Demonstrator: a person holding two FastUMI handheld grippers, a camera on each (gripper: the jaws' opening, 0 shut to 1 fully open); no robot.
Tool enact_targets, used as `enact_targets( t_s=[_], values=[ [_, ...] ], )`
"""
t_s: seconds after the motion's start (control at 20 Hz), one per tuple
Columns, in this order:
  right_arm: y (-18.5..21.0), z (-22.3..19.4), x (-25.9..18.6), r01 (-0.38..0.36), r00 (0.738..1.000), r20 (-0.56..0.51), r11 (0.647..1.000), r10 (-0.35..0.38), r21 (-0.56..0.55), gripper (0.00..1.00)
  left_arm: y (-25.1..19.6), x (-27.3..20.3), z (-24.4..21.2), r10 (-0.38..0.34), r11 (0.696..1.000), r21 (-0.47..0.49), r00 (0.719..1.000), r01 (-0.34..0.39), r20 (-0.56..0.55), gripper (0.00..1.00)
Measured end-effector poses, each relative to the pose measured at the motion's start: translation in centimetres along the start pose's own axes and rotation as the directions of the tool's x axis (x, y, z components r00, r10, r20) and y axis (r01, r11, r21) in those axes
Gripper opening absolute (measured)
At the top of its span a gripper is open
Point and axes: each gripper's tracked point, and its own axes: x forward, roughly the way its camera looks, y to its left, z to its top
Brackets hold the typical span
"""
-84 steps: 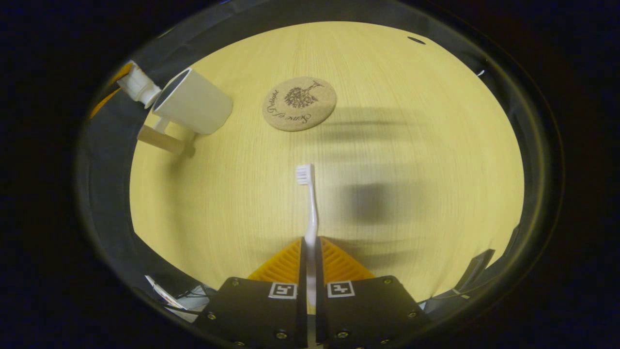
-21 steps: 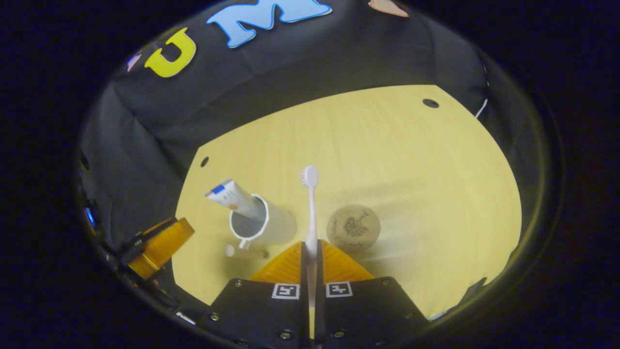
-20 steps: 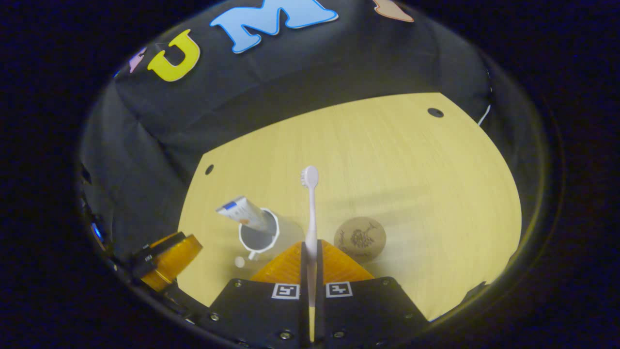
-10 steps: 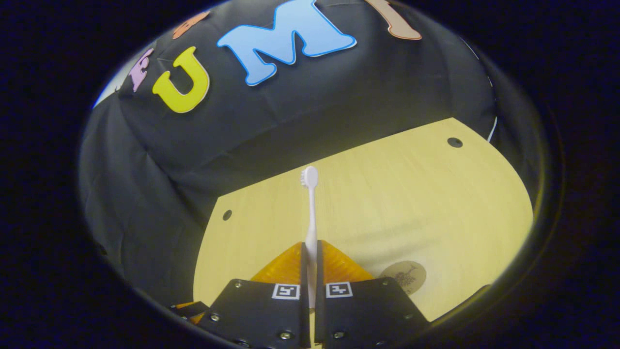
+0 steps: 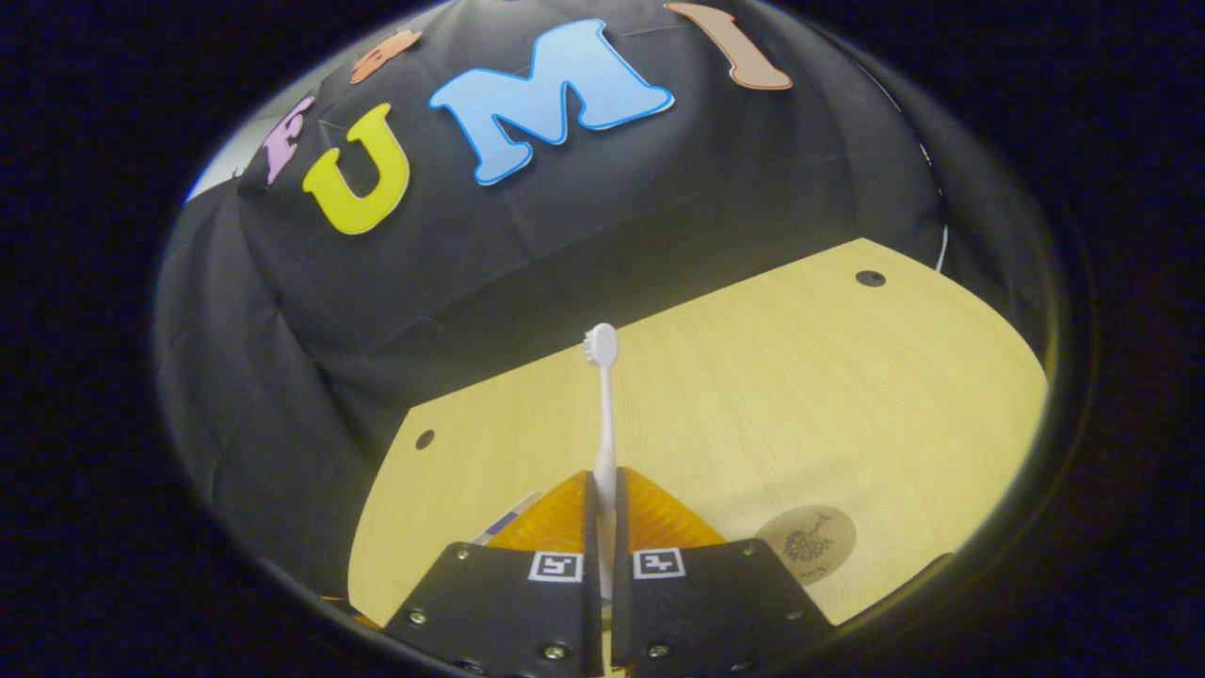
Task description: Put the toothbrush and toothpaste on the desktop into the cup, then pick up the cup and place it on the coaster on the desktop.
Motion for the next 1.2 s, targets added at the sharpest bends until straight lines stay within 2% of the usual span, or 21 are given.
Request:
enact_targets(
  t_s=[0.15, 0.2, 0.3, 0.4, 0.6, 0.9, 1.2],
  values=[
    [0.0, -1.3, -0.7, -0.005, 1.000, 0.021, 1.000, 0.005, 0.001, 0.05, -1.9, 0.5, 0.2, -0.046, 0.999, 0.023, 0.999, 0.046, -0.002, 0.79],
    [0.0, -1.9, -0.8, -0.004, 1.000, 0.019, 1.000, 0.004, -0.015, 0.11, -2.6, 0.8, 0.3, -0.057, 0.998, 0.034, 0.998, 0.057, -0.005, 0.80],
    [0.2, -3.0, -1.5, -0.010, 1.000, 0.005, 0.999, 0.010, -0.039, 0.12, -3.5, 1.1, 0.3, -0.077, 0.995, 0.062, 0.997, 0.077, -0.009, 0.80],
    [0.3, -3.4, -2.1, -0.010, 1.000, -0.002, 0.999, 0.010, -0.049, 0.19, -4.3, 1.7, 0.2, -0.096, 0.991, 0.090, 0.995, 0.097, -0.017, 0.80],
    [-0.1, -2.5, -4.0, -0.012, 1.000, 0.012, 0.999, 0.012, -0.037, 0.19, -6.6, 2.0, 0.4, -0.147, 0.979, 0.136, 0.988, 0.151, -0.036, 0.80],
    [-4.2, -0.4, -6.7, 0.068, 0.997, 0.042, 0.998, -0.067, -0.009, 0.19, -11.0, 3.9, 0.1, -0.233, 0.939, 0.226, 0.963, 0.260, -0.136, 0.80],
    [-8.8, -0.2, -9.1, 0.137, 0.989, 0.045, 0.990, -0.138, 0.039, 0.19, -13.2, 7.3, -1.0, -0.210, 0.922, 0.262, 0.936, 0.286, -0.281, 0.80]
  ],
)
